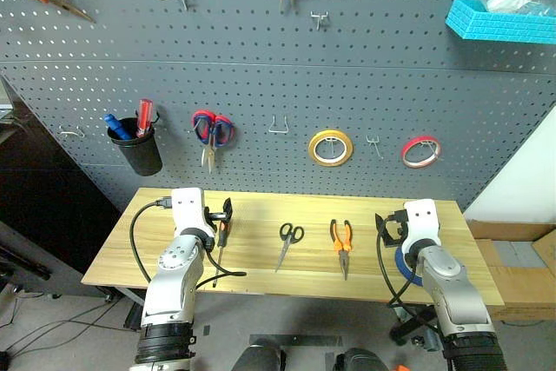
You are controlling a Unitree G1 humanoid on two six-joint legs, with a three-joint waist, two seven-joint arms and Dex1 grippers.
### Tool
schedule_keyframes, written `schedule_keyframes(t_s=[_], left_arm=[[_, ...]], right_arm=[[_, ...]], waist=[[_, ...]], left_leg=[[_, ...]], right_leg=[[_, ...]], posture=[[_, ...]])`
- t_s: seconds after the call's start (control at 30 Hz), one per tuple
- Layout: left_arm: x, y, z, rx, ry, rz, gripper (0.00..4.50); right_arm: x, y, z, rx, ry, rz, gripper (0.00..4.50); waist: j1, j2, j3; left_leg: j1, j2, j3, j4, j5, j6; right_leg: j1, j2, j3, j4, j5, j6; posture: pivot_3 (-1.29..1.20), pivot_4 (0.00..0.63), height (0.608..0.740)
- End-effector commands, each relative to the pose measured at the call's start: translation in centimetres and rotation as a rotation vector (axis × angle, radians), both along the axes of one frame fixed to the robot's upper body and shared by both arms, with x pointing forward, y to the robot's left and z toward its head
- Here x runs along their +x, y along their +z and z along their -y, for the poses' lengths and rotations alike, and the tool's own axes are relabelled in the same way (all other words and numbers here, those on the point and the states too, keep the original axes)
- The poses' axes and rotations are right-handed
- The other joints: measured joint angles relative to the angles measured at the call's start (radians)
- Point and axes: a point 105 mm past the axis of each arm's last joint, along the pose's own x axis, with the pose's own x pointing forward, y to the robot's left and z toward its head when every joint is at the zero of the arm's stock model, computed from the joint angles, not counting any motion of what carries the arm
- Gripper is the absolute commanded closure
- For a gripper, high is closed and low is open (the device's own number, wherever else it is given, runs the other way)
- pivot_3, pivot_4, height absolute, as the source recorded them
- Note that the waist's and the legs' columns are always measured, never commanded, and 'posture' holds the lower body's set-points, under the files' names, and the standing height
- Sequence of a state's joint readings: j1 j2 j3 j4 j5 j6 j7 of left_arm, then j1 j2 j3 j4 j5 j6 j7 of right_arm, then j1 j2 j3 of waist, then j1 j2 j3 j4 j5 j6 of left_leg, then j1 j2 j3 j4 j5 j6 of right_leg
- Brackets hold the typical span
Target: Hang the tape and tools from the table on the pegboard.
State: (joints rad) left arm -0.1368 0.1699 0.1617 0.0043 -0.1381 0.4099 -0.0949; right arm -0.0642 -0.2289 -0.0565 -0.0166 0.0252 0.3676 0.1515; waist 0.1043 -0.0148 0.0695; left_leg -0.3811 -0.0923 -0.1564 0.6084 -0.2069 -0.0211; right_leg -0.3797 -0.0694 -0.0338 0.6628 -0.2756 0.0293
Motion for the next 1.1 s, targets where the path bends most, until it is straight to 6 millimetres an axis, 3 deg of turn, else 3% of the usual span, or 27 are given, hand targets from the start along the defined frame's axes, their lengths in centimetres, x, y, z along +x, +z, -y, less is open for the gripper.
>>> schedule_keyframes(t_s=[0.03,0.8,0.93,1.1], left_arm=[[0.3,1.1,0.3,0.025,-0.019,0.038,0.03],[0.1,1.3,0.1,-0.015,0.004,0.061,0.03],[0.0,1.4,1.3,-0.003,-0.074,0.058,0.03],[0.1,2.3,6.2,0.010,-0.412,0.071,0.03]], right_arm=[[0.6,1.6,-0.1,-0.003,0.001,0.067,0.00],[0.7,1.9,0.1,-0.020,0.017,0.069,0.00],[0.1,1.6,0.3,-0.054,0.024,0.019,0.00],[-0.4,1.5,-0.1,-0.063,0.063,-0.084,0.00]], waist=[[0.000,0.000,0.000],[0.000,-0.001,-0.002],[-0.001,-0.001,-0.002],[-0.009,0.001,0.004]], left_leg=[[0.000,0.000,0.000,0.000,0.000,0.000],[0.001,0.000,0.001,0.000,0.000,0.000],[0.001,0.000,0.001,0.001,0.000,0.000],[0.000,0.000,0.001,0.001,0.000,0.000]], right_leg=[[0.000,0.000,0.000,0.000,0.000,0.000],[0.000,0.000,0.001,0.001,0.000,0.000],[0.000,0.000,0.001,0.001,0.000,0.000],[0.000,0.000,0.001,0.001,0.000,0.000]], posture=[[0.12,0.000,0.740],[0.12,0.000,0.740],[0.11,0.027,0.740],[0.09,0.076,0.740]])
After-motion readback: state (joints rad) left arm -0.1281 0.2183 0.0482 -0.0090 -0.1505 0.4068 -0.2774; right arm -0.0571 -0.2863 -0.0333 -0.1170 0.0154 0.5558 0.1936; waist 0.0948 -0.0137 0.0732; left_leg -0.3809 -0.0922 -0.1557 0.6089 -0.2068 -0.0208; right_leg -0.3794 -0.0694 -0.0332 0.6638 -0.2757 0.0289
